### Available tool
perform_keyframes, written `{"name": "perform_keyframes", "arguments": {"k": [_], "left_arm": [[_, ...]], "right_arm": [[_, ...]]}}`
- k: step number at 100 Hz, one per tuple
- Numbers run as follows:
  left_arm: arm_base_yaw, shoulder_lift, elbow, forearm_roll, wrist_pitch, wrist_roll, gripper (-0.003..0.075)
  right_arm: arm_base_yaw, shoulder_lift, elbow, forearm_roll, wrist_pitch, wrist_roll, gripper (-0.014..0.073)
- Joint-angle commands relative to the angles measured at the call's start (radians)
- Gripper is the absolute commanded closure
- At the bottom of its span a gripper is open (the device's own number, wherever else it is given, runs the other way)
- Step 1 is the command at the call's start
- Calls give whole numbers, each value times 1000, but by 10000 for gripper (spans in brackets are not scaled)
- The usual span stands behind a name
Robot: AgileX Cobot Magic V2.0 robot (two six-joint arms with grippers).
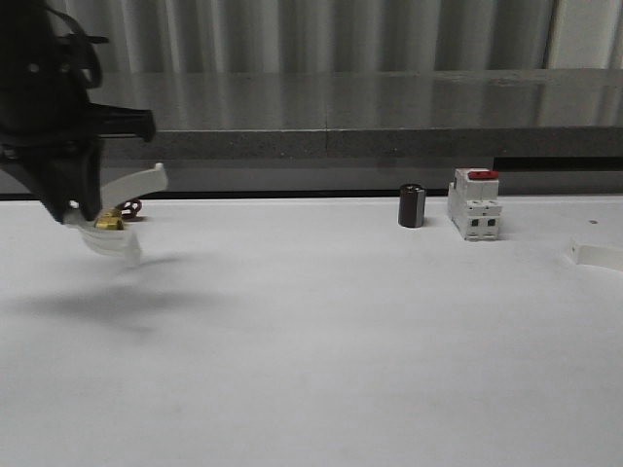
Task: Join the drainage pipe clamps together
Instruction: 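Grasp the white semicircular clamp half with the left gripper and lift it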
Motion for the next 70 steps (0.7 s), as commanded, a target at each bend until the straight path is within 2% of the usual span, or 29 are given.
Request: {"name": "perform_keyframes", "arguments": {"k": [1, 25, 54, 61, 70], "left_arm": [[-58, -26, -36, -21, -32, -59, 670], [-141, 83, -122, -95, -32, -73, 670], [-163, 144, -139, -104, -40, -100, 662], [-163, 144, -139, -104, -39, -100, 627], [-161, 144, -139, -106, -39, -100, 524]], "right_arm": [[-4, -20, -15, 0, -84, -7, 662], [-4, -20, -15, 0, -84, -7, 662], [-4, -20, -15, 0, -84, -7, 662], [-4, -20, -15, 0, -84, -7, 662], [-4, -20, -15, 0, -84, -7, 662]]}}
